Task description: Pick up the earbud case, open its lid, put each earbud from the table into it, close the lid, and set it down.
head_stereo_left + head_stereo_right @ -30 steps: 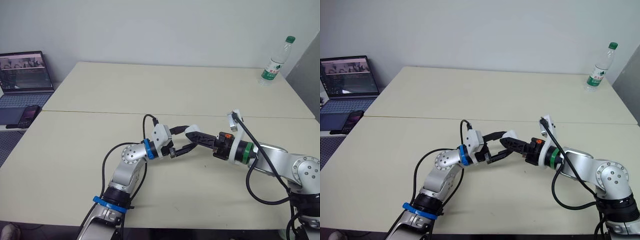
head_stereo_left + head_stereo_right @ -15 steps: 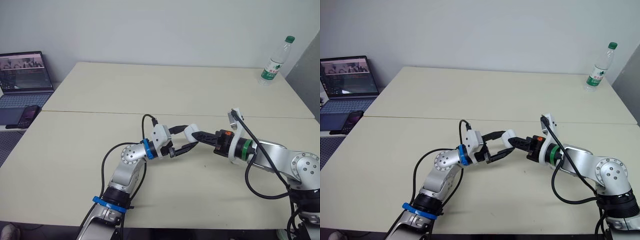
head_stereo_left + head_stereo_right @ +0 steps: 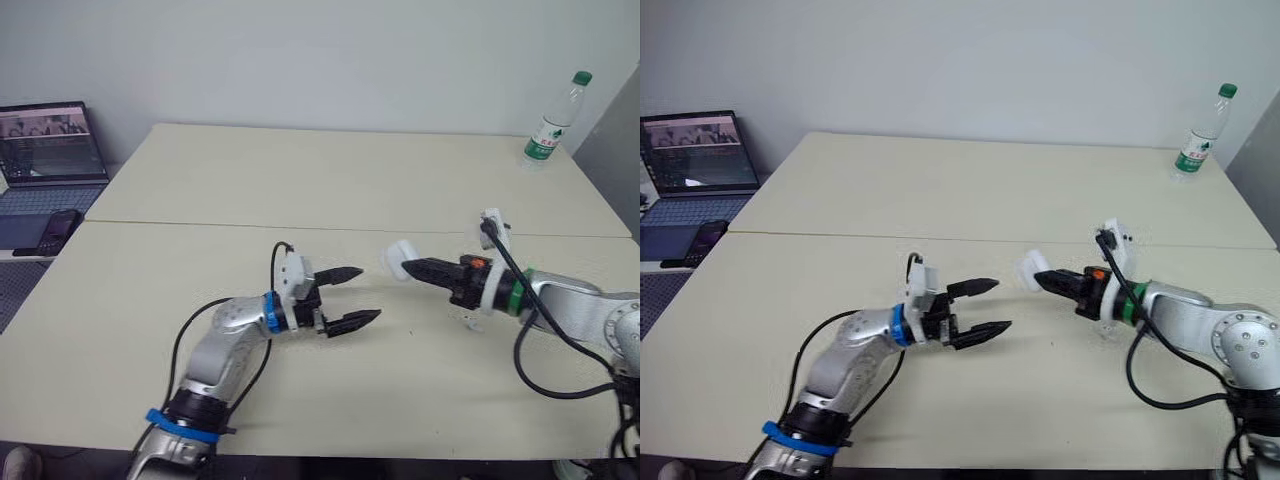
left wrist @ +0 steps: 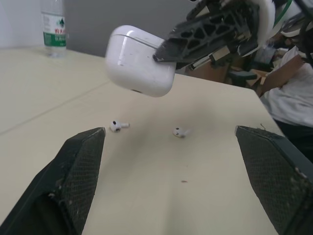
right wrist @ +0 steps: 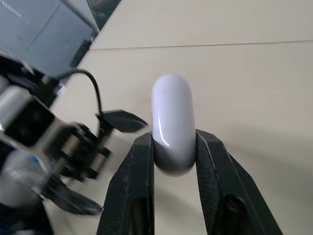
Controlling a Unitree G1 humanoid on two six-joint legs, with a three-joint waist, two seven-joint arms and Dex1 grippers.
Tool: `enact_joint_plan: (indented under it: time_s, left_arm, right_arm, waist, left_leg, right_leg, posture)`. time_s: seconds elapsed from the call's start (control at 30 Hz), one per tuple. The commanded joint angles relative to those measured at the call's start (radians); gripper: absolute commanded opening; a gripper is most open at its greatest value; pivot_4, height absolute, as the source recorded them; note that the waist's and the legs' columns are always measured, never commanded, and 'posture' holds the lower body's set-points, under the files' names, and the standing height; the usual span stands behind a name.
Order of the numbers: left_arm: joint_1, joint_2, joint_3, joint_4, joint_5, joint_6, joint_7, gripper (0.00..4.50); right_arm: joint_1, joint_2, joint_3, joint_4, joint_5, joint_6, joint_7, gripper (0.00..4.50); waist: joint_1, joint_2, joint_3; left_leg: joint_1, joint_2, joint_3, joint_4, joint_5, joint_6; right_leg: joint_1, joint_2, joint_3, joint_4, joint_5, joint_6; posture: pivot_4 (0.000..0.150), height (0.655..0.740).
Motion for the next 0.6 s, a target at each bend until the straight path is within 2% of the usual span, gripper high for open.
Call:
enact_joint_plan:
  time_s: [0.03, 0.13, 0.23, 0.6]
  left_arm:
    - [-0.039, 0.053, 0.02, -0.071, -0.112, 0.177, -0.042, 4.47]
    - [-0.108, 0.077, 0.012, -0.061, -0.138, 0.271, -0.058, 4.47]
    - [-0.158, 0.07, -0.01, -0.038, -0.122, 0.286, -0.084, 4.47]
    - [-0.224, 0.068, -0.091, 0.006, -0.079, 0.292, -0.212, 4.47]
  right_arm:
    - [0.018, -0.063, 0.032, -0.08, -0.233, -0.068, 0.316, 0.75]
    - [0.004, -0.118, 0.1, -0.096, -0.408, -0.126, 0.544, 0.75]
    - [-0.029, -0.124, 0.132, -0.089, -0.47, -0.118, 0.664, 0.75]
    - [-0.162, -0.071, 0.168, -0.096, -0.549, -0.012, 0.788, 0.75]
  waist:
    - [0.0, 0.0, 0.0]
    - [0.0, 0.0, 0.001]
    - [0.001, 0.0, 0.001]
    - [0.001, -0.001, 0.003]
  left_leg:
    - [0.0, 0.0, 0.0, 0.0, 0.0, 0.0]
    - [0.0, 0.0, 0.0, 0.0, 0.0, 0.0]
    - [0.0, -0.001, 0.001, 0.001, 0.0, 0.0]
    - [0.0, -0.001, 0.0, 0.0, 0.0, 0.0]
  right_leg:
    - [0.0, 0.0, 0.0, 0.0, 0.0, 0.0]
    - [0.0, 0.001, 0.0, 0.0, 0.0, 0.0]
    - [0.0, 0.001, 0.0, 0.0, 0.0, 0.0]
    - [0.0, 0.0, 0.0, -0.001, 0.0, -0.002]
  posture:
    - [0.15, 0.7389]
    - [0.15, 0.7389]
    - [0.15, 0.7389]
    - [0.15, 0.7389]
